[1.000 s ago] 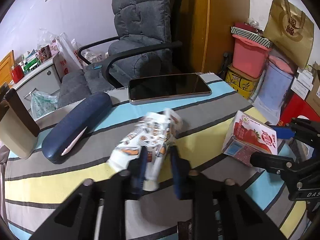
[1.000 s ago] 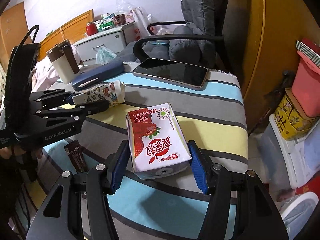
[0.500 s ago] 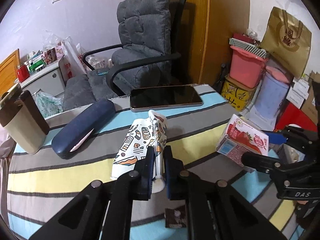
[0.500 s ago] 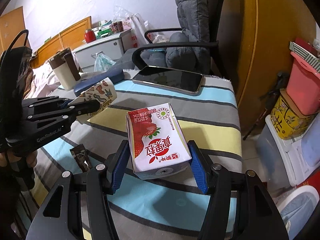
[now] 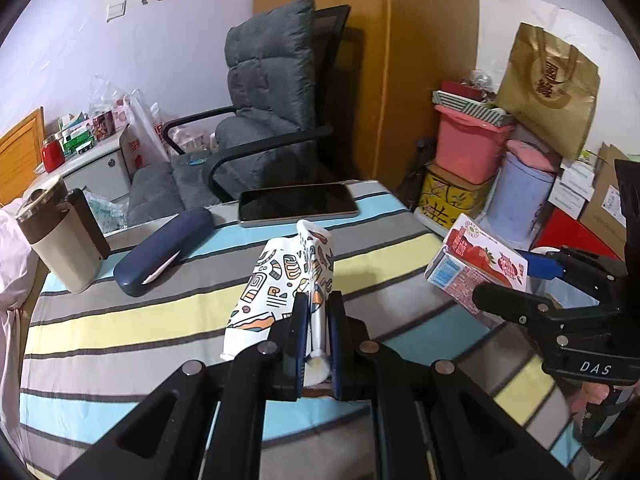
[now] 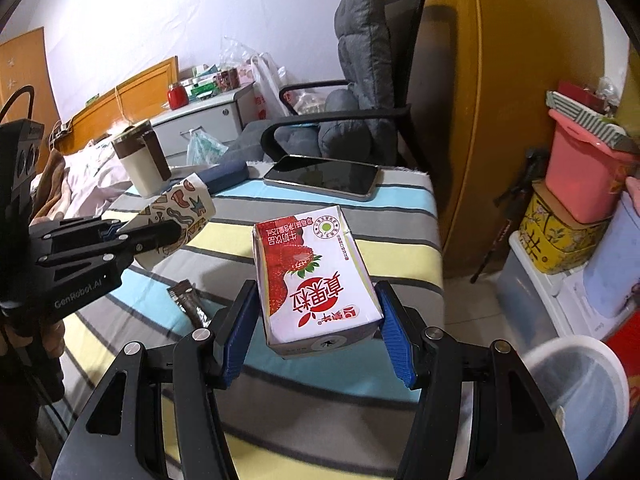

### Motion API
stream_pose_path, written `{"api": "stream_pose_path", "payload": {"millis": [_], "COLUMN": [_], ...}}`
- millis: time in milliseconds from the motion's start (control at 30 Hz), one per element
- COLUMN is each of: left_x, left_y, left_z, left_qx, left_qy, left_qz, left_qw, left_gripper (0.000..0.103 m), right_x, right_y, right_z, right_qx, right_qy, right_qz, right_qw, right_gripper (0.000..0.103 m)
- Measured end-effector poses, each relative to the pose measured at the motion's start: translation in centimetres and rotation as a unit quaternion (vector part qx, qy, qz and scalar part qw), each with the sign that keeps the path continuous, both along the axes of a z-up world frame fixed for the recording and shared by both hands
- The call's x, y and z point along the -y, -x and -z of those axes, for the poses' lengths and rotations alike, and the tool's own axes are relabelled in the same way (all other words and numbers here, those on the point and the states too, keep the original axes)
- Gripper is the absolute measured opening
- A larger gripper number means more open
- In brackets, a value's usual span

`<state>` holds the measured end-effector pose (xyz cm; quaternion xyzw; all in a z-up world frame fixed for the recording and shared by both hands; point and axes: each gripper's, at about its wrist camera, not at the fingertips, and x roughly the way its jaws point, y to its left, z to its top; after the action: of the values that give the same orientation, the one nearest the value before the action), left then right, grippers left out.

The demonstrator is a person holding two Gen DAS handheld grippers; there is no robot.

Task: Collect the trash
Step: 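Carry paper cup and juice carton over the bin and lower them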

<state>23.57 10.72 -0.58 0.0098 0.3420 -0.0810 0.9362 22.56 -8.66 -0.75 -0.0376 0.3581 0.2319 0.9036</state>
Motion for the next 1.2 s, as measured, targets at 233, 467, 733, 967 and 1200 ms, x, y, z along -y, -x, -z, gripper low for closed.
{"api": "stream_pose_path", "payload": {"millis": [233, 467, 733, 967, 1200], "left_x": [2.9, 7.2, 12.5, 16.9, 21.4], "left_y": [2.5, 4.2, 5.5, 6.0, 6.3], "left_z": [-2.0, -3.2, -3.9, -3.5, -2.6], "left_qx": [0.02, 0.033, 0.041, 0.033, 0.018], "left_qy": [0.0, 0.007, 0.017, 0.022, 0.032], "left_qz": [0.021, 0.057, 0.1, 0.136, 0.175], "left_qw": [0.9996, 0.9978, 0.994, 0.9899, 0.9839], "left_gripper": [0.01, 0.01, 0.011, 0.011, 0.011], "right_x": [2.5, 6.0, 10.4, 13.6, 16.7], "right_y": [1.8, 3.8, 5.7, 7.0, 8.0], "right_z": [-1.3, -2.0, -2.5, -2.3, -1.5], "right_qx": [0.016, 0.027, 0.032, 0.032, 0.02], "right_qy": [-0.008, -0.01, -0.003, 0.008, 0.016], "right_qz": [0.026, 0.065, 0.112, 0.157, 0.194], "right_qw": [0.999, 0.997, 0.993, 0.987, 0.981], "right_gripper": [0.06, 0.06, 0.06, 0.06, 0.06]}}
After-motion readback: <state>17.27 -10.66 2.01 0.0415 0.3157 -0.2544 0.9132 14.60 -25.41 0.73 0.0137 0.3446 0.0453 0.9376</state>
